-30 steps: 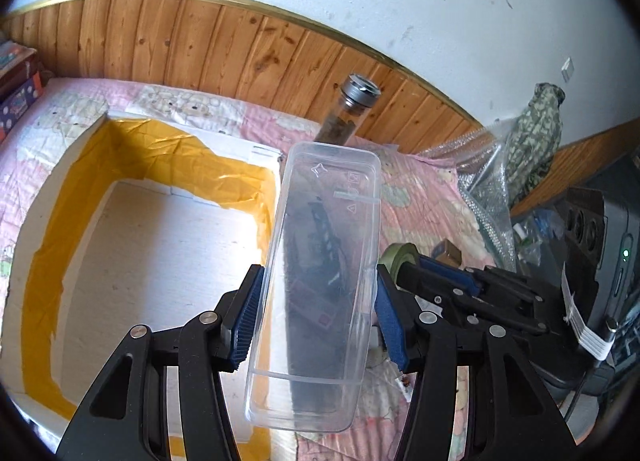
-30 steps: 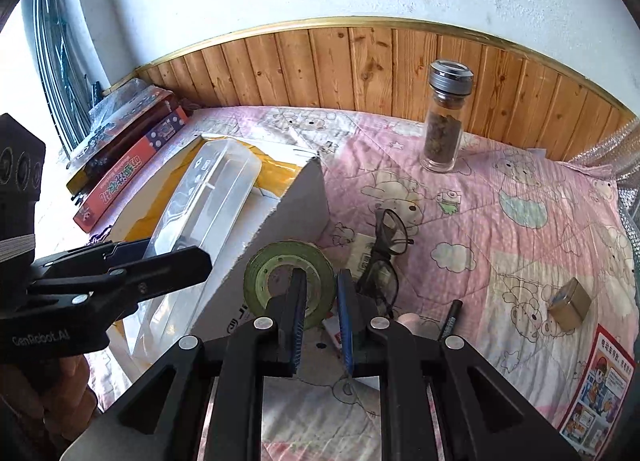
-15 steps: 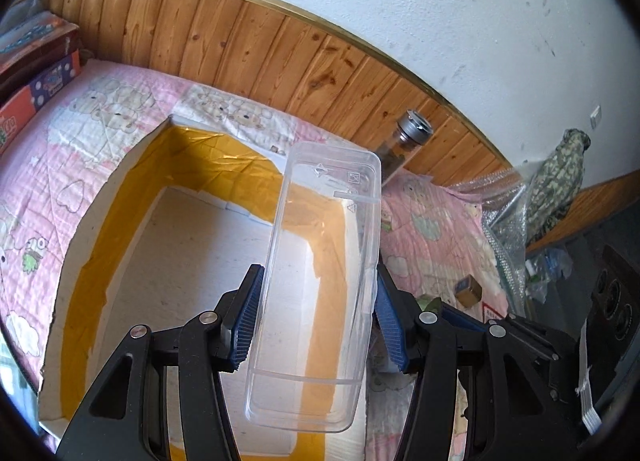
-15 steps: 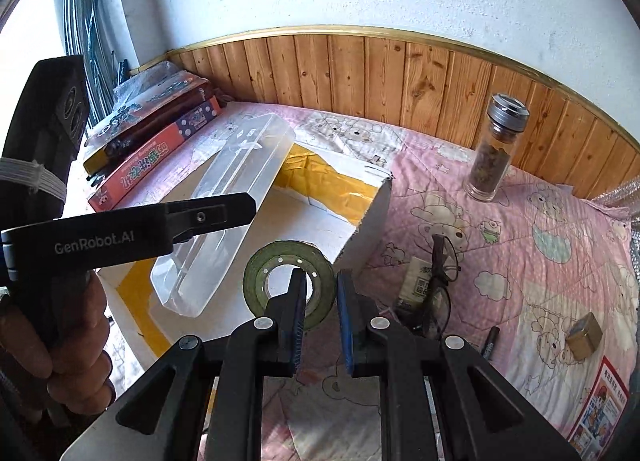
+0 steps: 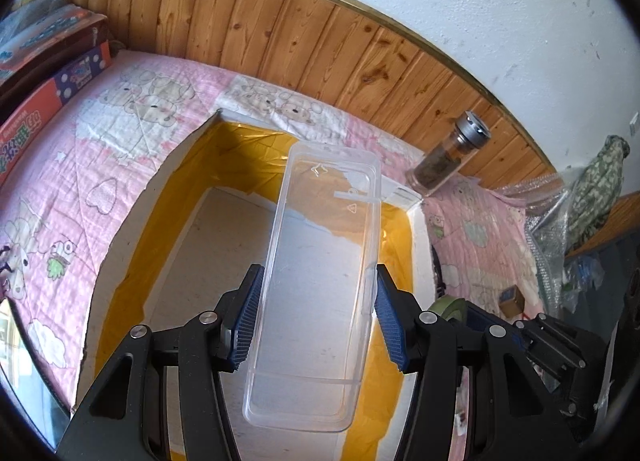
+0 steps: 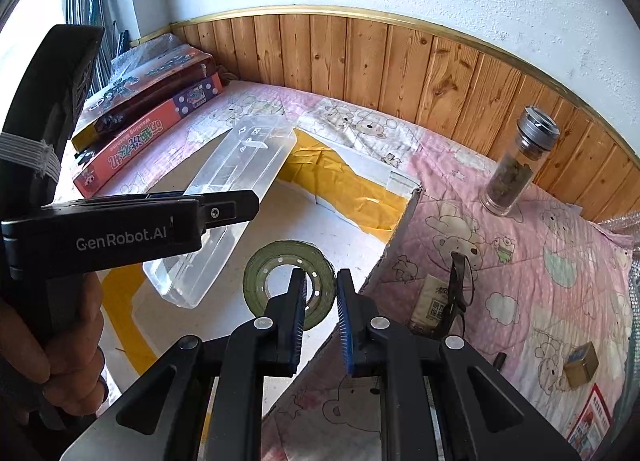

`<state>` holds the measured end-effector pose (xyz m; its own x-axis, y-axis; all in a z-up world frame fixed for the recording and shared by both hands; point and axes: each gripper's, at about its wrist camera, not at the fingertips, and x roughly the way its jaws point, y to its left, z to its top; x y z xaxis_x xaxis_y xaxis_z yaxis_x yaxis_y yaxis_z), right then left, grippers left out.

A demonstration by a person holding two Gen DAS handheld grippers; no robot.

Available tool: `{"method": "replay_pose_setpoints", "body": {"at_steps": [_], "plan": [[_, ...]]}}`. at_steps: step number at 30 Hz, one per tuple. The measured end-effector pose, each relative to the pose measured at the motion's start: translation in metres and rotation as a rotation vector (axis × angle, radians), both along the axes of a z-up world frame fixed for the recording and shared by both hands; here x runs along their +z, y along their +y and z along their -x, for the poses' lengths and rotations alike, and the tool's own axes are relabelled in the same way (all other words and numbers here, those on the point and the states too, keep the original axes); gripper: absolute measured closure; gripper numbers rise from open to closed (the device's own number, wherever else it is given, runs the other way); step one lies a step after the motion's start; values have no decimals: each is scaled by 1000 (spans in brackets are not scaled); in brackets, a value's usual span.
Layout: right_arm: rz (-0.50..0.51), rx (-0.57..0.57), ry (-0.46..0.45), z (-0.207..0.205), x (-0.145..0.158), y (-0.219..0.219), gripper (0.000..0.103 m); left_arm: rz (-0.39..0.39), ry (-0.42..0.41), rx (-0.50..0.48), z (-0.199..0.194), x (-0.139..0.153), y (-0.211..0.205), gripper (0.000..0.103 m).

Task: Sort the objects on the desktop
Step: 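Carry the clear box and tape roll with both tools into the yellow-lined cardboard box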

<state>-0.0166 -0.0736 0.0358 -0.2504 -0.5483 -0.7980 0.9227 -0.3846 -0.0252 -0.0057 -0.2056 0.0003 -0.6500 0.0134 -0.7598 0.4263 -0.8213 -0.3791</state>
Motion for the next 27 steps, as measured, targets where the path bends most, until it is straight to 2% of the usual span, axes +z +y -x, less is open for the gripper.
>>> {"method": "replay_pose_setpoints", "body": {"at_steps": [10, 16, 22, 27], "plan": [[-45, 28, 48, 11, -5, -33, 87, 0, -64, 14, 17, -19, -13, 48], [-74, 42, 58, 17, -14, -52, 86, -28, -94, 32, 23, -30, -23, 48], [-114, 60, 58, 24, -27, -68, 86, -101, -100, 44, 28, -37, -31, 48], [-130, 70, 44, 27, -34, -76, 86, -236, -106, 61, 32, -51, -39, 48]]}}
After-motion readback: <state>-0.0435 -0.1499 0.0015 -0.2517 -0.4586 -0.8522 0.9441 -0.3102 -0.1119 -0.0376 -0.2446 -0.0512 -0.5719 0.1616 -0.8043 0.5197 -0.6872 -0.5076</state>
